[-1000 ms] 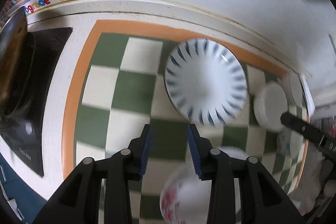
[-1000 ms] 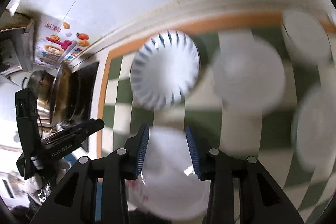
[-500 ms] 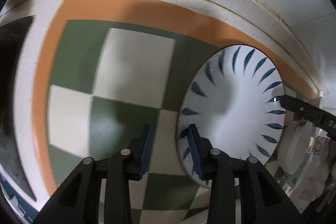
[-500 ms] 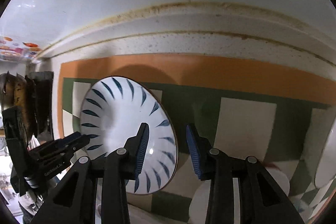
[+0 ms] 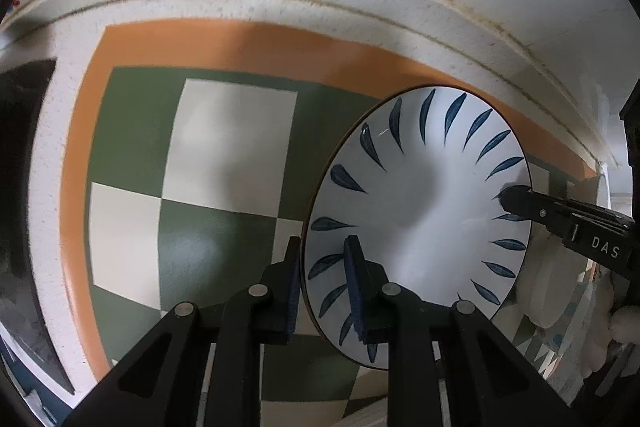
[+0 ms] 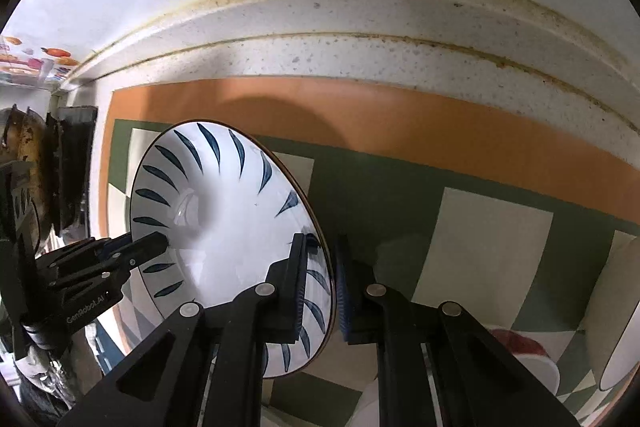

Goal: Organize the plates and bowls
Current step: 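Carry the three-plate stack with both tools and lower it onto the cloth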

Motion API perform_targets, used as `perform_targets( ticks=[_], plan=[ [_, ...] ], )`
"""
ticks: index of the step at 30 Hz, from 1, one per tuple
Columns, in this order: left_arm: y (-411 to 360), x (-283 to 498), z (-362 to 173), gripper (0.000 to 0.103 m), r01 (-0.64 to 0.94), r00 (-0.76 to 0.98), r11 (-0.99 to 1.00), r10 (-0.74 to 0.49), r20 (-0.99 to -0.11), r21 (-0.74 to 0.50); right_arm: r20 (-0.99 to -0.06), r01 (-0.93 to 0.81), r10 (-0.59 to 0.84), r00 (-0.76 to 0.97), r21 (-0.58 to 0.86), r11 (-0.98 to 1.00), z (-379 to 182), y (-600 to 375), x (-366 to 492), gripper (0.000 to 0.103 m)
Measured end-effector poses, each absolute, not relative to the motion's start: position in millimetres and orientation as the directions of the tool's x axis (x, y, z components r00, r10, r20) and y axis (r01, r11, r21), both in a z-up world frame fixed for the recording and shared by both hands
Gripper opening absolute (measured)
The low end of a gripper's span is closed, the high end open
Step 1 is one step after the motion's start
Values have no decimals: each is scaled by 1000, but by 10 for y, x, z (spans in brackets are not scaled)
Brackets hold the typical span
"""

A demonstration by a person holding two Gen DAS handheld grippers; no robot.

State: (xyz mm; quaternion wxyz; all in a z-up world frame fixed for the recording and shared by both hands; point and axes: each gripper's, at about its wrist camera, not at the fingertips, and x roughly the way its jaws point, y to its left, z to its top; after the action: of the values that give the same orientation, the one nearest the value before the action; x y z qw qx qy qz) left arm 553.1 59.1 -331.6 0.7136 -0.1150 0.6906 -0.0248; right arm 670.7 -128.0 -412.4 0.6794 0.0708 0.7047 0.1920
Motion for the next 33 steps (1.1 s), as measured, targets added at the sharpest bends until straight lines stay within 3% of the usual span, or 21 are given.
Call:
perform_targets(
  ticks=[8, 17, 33],
  plan=[
    [414, 5469, -2843, 18, -78, 88, 979, -181, -980, -188, -923, -187, 383, -27, 381, 905, -3644, -1467, 6477, 15],
    [434, 4824, -2579, 18, -16, 80, 983, -181, -980, -183, -898, -167, 440, -5, 434, 885, -3219, -1650, 5708, 15],
    [287, 3854, -2876, 18, 19, -2, 984, -175, -984, -175, -885, -108, 459, -73, 465, 879, -3561, -1698, 4283, 15]
  ],
)
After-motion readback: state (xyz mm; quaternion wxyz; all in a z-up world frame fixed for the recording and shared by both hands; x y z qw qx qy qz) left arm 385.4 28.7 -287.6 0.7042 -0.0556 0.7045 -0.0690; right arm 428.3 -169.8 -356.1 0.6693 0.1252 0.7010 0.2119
